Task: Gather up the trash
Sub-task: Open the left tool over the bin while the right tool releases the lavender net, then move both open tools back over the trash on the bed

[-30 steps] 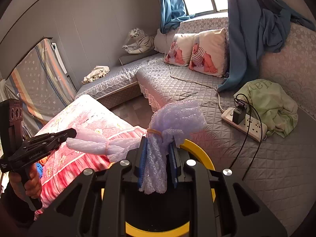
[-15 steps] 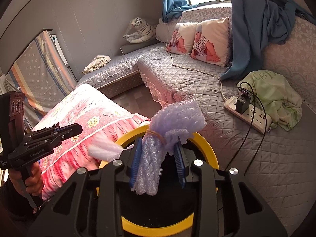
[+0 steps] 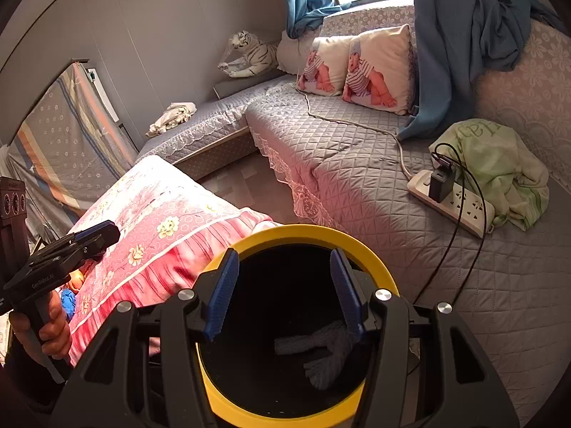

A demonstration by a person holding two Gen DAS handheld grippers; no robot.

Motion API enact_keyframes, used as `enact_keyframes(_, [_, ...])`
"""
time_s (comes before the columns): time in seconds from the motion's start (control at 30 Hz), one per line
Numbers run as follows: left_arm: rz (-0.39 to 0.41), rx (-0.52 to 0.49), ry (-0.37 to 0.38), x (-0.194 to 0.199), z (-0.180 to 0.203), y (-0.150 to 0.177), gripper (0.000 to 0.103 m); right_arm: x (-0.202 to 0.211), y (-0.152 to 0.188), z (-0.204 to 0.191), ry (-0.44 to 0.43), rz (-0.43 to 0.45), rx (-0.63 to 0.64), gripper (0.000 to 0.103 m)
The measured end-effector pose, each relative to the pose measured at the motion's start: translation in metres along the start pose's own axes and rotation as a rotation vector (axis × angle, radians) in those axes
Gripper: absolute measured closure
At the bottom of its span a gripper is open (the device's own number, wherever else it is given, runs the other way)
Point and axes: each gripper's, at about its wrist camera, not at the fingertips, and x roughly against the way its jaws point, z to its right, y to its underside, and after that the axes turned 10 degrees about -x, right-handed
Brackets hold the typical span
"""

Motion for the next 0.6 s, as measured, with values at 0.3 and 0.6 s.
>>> enact_keyframes(0.3, [0.084,0.057,-0.187,0.062,-0.041,-0.005,0.056,-0.006,-0.016,-0.06,-0.085,0.053,0.084,0.05])
enact_keyframes(0.6, [0.178,0.162,-0.473,0.157,-0.102,0.0,0.052,-0.01,-0.031,-0.146,-0.206,0.108,0.208,0.044])
